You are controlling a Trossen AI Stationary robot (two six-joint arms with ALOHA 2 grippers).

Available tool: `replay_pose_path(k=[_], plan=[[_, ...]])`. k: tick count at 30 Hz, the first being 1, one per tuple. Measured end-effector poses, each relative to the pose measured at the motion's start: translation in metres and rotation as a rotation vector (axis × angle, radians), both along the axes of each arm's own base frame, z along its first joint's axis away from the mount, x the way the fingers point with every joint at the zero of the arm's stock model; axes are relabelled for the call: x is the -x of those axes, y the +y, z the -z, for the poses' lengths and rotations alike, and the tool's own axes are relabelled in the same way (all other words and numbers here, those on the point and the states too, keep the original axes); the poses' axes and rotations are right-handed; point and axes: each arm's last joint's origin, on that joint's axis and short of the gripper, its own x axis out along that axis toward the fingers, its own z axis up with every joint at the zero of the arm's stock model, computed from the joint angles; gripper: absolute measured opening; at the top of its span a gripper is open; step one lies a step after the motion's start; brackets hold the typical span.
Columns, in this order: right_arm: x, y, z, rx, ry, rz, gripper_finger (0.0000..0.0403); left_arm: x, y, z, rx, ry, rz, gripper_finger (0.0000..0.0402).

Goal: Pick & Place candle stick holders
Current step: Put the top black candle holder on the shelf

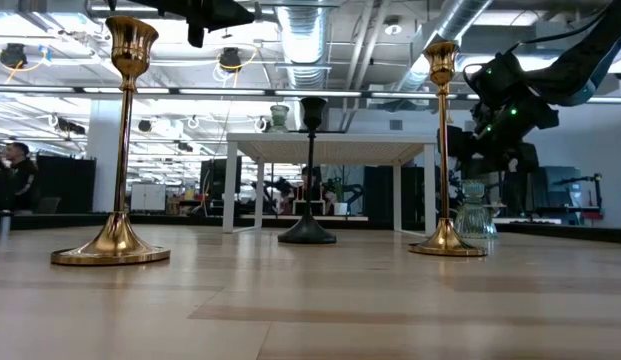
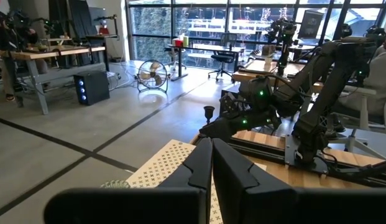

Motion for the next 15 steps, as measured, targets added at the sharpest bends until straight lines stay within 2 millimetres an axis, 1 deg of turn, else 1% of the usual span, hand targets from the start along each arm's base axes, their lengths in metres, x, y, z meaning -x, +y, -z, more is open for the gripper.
replay_pose_path(k=[5,12,15], plan=[[-0.0001,0.0000,0.0001,0.004,0.031,-0.016,0.0085,0.0000,0.0000,0.0000,0.000,0.000,0.000,0.0011],[-0.0001,0.0001,0.0000,0.006,0.036,-0.015,0.0014,0.0000,0.0000,0.0000,0.000,0.000,0.000,0.0011],[-0.0008,0.0008,-0.0006,0.010,0.044,-0.028,0.0010,0.0000,0.0000,0.0000,0.000,0.000,0.000,0.0011]])
